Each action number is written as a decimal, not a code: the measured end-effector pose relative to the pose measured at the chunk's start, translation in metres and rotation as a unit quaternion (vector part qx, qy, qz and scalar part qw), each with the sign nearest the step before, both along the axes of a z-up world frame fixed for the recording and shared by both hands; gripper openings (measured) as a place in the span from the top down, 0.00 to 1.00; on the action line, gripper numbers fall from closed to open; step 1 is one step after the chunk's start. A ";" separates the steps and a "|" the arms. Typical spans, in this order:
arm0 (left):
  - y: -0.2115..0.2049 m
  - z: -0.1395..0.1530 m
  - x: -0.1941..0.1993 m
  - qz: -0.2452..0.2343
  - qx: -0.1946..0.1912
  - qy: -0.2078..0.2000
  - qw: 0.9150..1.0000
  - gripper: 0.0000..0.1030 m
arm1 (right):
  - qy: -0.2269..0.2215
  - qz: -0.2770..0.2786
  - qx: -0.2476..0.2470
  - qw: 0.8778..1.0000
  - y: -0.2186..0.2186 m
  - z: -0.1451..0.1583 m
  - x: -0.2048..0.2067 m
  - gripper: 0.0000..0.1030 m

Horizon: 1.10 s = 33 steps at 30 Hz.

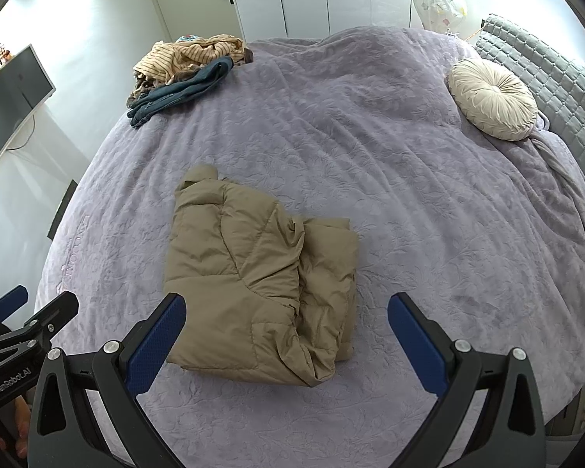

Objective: Fold large clothes

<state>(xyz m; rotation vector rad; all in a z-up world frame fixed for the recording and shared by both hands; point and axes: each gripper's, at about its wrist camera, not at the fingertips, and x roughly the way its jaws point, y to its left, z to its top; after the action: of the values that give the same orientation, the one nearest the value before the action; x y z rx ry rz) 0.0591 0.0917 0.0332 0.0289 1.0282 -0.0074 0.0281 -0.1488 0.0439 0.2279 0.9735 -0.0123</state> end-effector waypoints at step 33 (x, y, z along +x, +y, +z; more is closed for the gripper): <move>0.000 -0.001 -0.001 0.005 0.002 0.001 1.000 0.01 | 0.002 0.003 0.001 1.000 0.000 -0.001 0.001 0.00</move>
<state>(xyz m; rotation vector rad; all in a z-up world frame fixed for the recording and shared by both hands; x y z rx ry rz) 0.0586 0.0922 0.0324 0.0274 1.0296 0.0027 0.0290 -0.1490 0.0433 0.2269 0.9777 -0.0054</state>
